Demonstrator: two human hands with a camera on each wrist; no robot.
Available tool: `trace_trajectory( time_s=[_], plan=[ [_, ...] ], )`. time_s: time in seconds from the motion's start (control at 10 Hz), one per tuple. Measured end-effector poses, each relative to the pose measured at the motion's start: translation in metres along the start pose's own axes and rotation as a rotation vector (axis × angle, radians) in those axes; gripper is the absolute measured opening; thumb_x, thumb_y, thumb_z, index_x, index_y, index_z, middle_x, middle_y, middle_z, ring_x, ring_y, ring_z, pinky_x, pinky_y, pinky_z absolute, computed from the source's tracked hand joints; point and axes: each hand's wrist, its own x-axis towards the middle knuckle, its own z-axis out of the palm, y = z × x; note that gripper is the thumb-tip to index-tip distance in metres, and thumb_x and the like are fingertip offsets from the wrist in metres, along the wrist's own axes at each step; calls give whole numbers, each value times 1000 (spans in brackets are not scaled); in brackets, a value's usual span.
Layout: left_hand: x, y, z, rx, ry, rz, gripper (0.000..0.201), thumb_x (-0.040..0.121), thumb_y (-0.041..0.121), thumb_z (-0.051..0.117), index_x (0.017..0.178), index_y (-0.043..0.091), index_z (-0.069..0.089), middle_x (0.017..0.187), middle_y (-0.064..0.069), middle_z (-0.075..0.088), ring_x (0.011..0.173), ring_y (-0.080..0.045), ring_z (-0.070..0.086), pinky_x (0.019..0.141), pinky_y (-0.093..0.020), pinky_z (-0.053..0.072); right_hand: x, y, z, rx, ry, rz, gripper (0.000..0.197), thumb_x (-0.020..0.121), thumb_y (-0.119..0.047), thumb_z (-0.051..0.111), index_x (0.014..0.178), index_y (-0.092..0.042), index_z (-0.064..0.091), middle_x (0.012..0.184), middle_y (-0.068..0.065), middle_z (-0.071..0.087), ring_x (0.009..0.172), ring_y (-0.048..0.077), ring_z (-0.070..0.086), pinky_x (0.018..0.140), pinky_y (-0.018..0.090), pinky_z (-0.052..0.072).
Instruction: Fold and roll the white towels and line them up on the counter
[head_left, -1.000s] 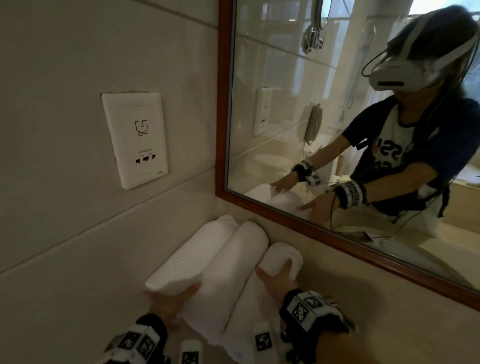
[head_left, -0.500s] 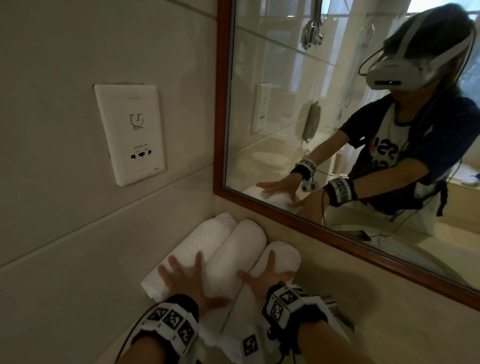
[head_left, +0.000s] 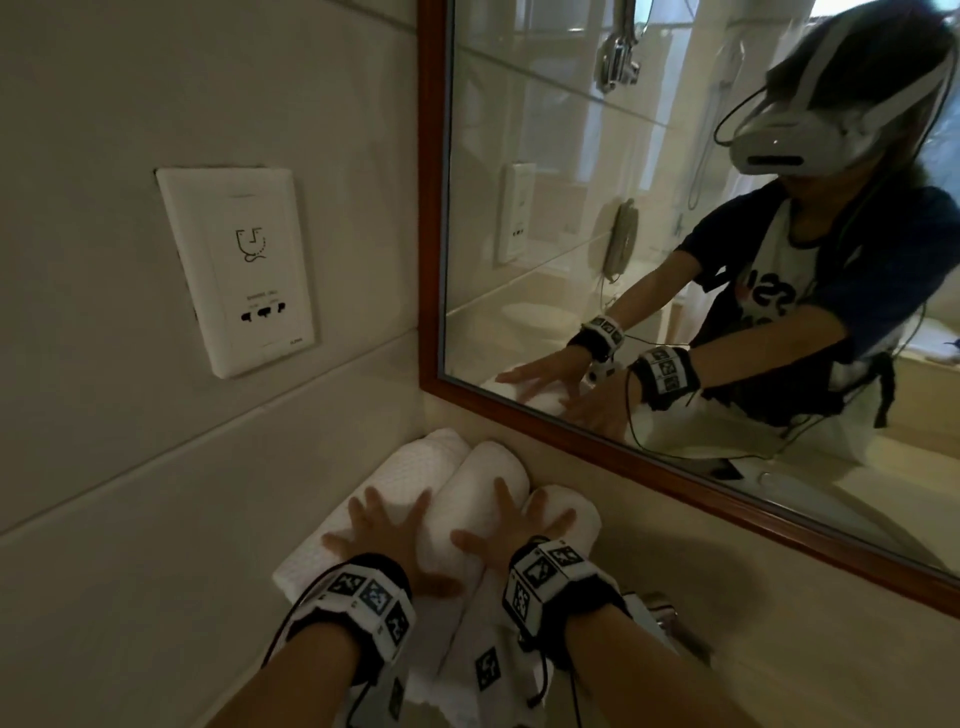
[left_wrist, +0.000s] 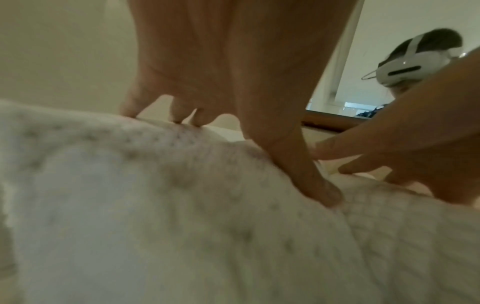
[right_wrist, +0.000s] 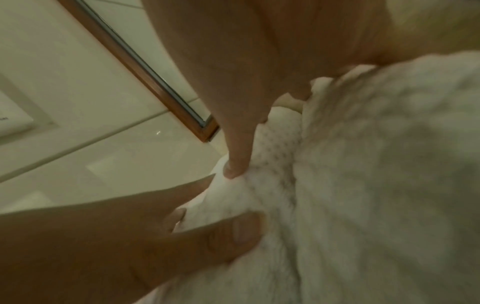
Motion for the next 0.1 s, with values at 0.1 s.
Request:
trace_trajectory(
  time_s=[0.1],
  plan=[
    [-13,2,-10,-32,99,142,112,56,90,44,144,47,-10,157,-3,3,144,-25,9,115,-54,13,-13,3,-20,48,8,-40,95,80,-69,47,147,-35,-11,157,15,-12,145,37,-3,117,50,3]
  ],
)
